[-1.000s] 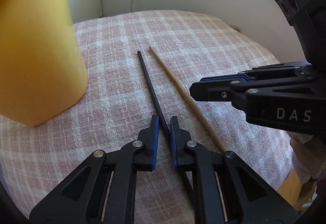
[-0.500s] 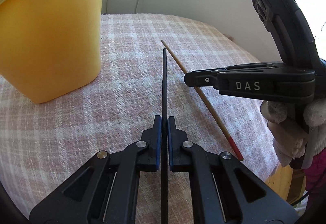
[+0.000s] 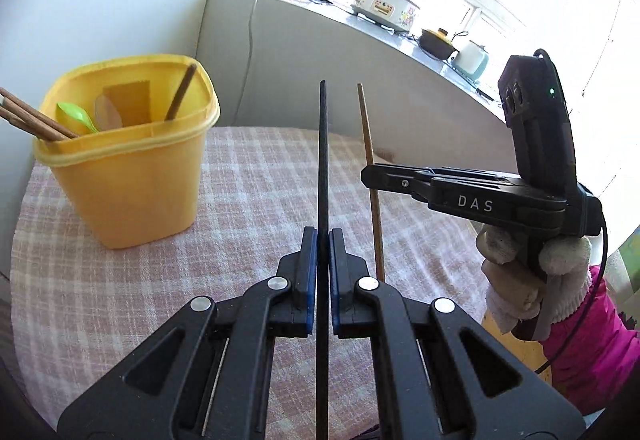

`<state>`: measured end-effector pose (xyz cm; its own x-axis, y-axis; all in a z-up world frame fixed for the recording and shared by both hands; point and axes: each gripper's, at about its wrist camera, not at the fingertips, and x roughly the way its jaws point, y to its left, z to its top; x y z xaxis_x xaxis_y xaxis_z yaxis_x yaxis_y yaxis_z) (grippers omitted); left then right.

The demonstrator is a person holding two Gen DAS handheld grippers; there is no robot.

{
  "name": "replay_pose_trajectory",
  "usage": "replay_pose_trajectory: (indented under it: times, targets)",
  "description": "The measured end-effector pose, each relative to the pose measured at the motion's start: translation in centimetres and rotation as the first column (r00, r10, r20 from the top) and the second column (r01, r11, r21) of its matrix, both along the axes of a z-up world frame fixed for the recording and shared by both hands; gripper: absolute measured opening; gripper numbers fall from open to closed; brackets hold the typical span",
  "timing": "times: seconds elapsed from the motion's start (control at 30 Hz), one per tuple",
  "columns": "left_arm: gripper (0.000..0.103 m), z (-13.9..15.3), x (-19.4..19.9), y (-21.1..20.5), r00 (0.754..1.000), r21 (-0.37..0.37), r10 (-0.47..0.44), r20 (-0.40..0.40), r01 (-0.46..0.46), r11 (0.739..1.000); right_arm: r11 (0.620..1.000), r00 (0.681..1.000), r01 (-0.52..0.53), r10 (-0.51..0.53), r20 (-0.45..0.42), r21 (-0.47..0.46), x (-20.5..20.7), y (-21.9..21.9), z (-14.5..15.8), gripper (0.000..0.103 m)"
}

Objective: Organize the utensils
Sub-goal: 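Lift and carry both chopsticks upright over the yellow container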

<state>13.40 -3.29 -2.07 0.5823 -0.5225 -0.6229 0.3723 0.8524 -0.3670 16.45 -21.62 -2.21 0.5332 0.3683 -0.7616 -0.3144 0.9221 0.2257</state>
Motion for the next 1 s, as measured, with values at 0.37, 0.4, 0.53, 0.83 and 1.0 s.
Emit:
replay_pose_trajectory:
  times: [0.37, 0.4, 0.53, 0.83, 1.0]
  targets:
    - [0.003, 7.9, 0.3, 3.9, 0.963, -0.088, 0.123, 0.239, -0.105, 0.991, 0.998, 0.973, -0.022, 0.010, 0.230, 0.051, -1.2, 0.4, 8.3, 0.005]
    - [0.003, 8.3, 0.7, 4.5, 0.957, -0.096, 0.139, 0.254, -0.118, 0.988, 0.998, 0.970, -0.026, 0.011, 0.242, 0.058, -1.1, 0.7, 9.0, 0.005]
    - [0.003, 9.7, 2.1, 6.4, 0.928, -0.120, 0.211, 0.308, -0.182, 0.976, 0.996, 0.959, -0.042, 0.019, 0.284, 0.075, -0.3, 1.6, 10.9, 0.005]
    - [0.003, 10.3, 7.4, 8.2, 0.854, -0.126, 0.348, 0.386, -0.324, 0.937, 0.995, 0.936, -0.067, 0.038, 0.349, 0.070, 2.0, 5.5, 12.5, 0.005]
    - [0.003, 9.6, 10.0, 9.0, 0.829, -0.121, 0.396, 0.395, -0.381, 0.917, 0.994, 0.930, -0.077, 0.041, 0.365, 0.083, 4.5, 7.3, 13.2, 0.005]
